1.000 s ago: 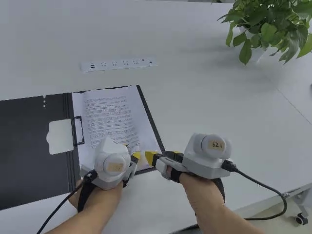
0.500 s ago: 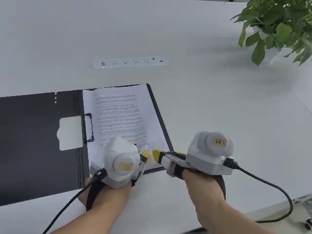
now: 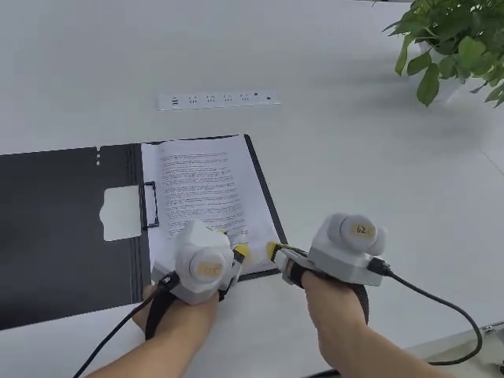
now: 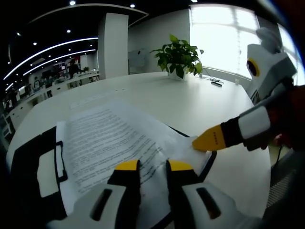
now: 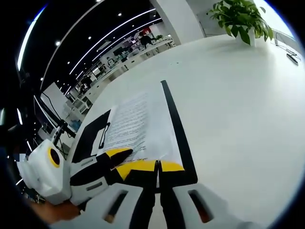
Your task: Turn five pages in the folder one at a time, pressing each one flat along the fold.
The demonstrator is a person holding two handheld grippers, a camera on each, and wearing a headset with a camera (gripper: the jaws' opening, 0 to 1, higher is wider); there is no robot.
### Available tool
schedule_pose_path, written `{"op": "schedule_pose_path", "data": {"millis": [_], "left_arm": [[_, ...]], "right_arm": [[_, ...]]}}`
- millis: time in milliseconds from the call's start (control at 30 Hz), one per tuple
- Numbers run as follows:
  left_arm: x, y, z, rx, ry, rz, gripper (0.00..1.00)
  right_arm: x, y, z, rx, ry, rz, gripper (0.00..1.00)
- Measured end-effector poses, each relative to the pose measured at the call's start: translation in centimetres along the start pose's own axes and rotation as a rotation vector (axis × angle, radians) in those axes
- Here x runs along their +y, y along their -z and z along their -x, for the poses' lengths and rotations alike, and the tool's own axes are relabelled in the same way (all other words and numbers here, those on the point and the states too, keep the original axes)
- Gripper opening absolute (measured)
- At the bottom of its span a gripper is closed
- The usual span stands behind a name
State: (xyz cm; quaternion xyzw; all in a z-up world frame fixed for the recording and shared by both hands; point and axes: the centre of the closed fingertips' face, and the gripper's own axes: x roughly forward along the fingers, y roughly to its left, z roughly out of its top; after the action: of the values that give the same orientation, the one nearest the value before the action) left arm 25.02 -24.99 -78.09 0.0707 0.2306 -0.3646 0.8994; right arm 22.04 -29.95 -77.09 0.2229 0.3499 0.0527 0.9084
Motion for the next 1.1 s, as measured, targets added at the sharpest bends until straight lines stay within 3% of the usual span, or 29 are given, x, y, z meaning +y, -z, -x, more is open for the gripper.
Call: {"op": "schedule_pose_path", "data": {"millis": [200, 333, 600, 867, 1100], "left_arm": [[0.0, -0.1, 0.2, 0.000, 0.011, 0.041, 0.23], [-0.1, -0.3, 0.7, 0.001, 0.026, 0.077, 0.36], [0.8, -1.2, 3.4, -0.022, 0.025, 0.089, 0.38], [3.2, -2.4, 7.5, -0.073, -0.003, 0.083, 0.37], [6.1, -3.1, 11.8, -0.112, -0.044, 0.051, 0.36]], "right_arm": [[0.4, -0.4, 0.3, -0.022, -0.007, 0.007, 0.00], [0.7, -0.6, 0.7, -0.038, -0.020, 0.005, 0.00], [1.9, -1.3, 1.9, -0.087, -0.056, -0.013, 0.00], [4.6, -2.5, 3.2, -0.150, -0.115, -0.011, 0.00], [8.8, -3.4, 4.2, -0.196, -0.208, 0.041, 0.00]]}}
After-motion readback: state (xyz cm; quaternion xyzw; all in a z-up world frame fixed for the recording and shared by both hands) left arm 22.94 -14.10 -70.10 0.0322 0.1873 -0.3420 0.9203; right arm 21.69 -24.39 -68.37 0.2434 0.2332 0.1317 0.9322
